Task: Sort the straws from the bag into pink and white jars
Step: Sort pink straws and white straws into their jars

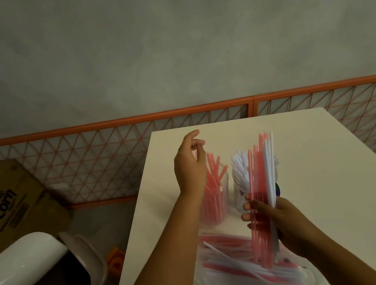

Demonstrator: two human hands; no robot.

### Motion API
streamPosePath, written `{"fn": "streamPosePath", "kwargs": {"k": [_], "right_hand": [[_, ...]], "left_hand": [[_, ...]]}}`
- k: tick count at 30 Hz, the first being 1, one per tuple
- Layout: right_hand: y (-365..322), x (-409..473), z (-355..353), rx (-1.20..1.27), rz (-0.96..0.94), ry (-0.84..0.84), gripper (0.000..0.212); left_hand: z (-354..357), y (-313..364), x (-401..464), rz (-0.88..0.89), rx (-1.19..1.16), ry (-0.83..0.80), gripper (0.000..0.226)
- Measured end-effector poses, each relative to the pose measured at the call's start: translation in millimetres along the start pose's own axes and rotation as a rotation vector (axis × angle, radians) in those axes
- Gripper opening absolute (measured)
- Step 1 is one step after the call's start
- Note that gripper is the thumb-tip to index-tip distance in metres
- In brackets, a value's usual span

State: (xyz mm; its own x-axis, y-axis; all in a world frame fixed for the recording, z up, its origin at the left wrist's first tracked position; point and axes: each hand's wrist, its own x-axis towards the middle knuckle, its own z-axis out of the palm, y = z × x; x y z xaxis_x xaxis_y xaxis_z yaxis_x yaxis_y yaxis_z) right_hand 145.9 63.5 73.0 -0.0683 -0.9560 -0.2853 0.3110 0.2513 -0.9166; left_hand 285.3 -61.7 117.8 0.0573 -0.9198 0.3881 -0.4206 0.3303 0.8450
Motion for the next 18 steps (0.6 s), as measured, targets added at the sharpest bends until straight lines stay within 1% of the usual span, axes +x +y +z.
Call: {"fn": "streamPosePath", "kwargs": {"k": [1,2,4,5,6,7,8,9,10,11,12,13,14,16,17,18], "right_hand": [[0.0,-0.5,0.4,0.000,0.000,-0.004,0.022],[-0.4,-1.0,1.1,-0.001,0.000,-0.011,0.021],[-1.7,-2.2,2.5,-0.009,-0.002,-0.030,0.020],[-2.6,-2.9,2.9,-0.015,-0.003,-0.039,0.020],[-3.4,-3.3,3.0,-0.021,-0.006,-0.047,0.021],[-4.5,-3.5,3.2,-0.023,-0.009,-0.056,0.022],[-5.5,-4.0,3.6,-0.023,-0.013,-0.066,0.022],[-6.6,-4.6,3.9,-0.023,-0.017,-0.077,0.023],[-7.8,-5.3,3.9,-0.019,-0.022,-0.087,0.024],[-8.8,-6.3,4.0,-0.015,-0.027,-0.098,0.026],[-9.9,-7.3,4.1,-0.009,-0.033,-0.110,0.029],[-10.7,-8.2,4.2,-0.008,-0.040,-0.121,0.031],[-11.0,-9.0,4.4,-0.012,-0.045,-0.129,0.029],[-11.9,-10.7,5.1,-0.024,-0.055,-0.135,0.022],[-12.6,-11.4,5.5,-0.027,-0.060,-0.135,0.021],[-13.1,-12.1,5.5,-0.030,-0.063,-0.135,0.020]], "left_hand": [[1.2,-1.3,0.2,0.045,0.130,-0.048,0.032],[2.9,-2.4,0.0,0.059,0.292,-0.140,0.037],[6.3,-5.3,-2.3,0.014,0.619,-0.378,0.052],[7.9,-7.0,-3.7,-0.012,0.720,-0.459,0.059],[9.0,-7.5,-6.5,-0.018,0.783,-0.493,0.066],[10.0,-7.7,-9.6,0.009,0.806,-0.486,0.078],[10.4,-4.8,-13.6,0.063,0.780,-0.442,0.090],[10.7,0.6,-17.8,0.122,0.710,-0.382,0.097],[10.9,8.4,-22.3,0.172,0.601,-0.330,0.095],[12.0,17.0,-27.4,0.187,0.450,-0.303,0.087],[13.4,26.8,-33.1,0.156,0.275,-0.313,0.076],[14.7,35.0,-39.1,0.091,0.121,-0.358,0.069],[15.4,43.0,-45.5,0.000,0.025,-0.422,0.070],[18.0,49.1,-54.7,-0.206,-0.053,-0.553,0.074],[18.8,48.3,-56.9,-0.297,-0.106,-0.601,0.066],[19.3,47.5,-59.3,-0.370,-0.195,-0.637,0.050]]}}
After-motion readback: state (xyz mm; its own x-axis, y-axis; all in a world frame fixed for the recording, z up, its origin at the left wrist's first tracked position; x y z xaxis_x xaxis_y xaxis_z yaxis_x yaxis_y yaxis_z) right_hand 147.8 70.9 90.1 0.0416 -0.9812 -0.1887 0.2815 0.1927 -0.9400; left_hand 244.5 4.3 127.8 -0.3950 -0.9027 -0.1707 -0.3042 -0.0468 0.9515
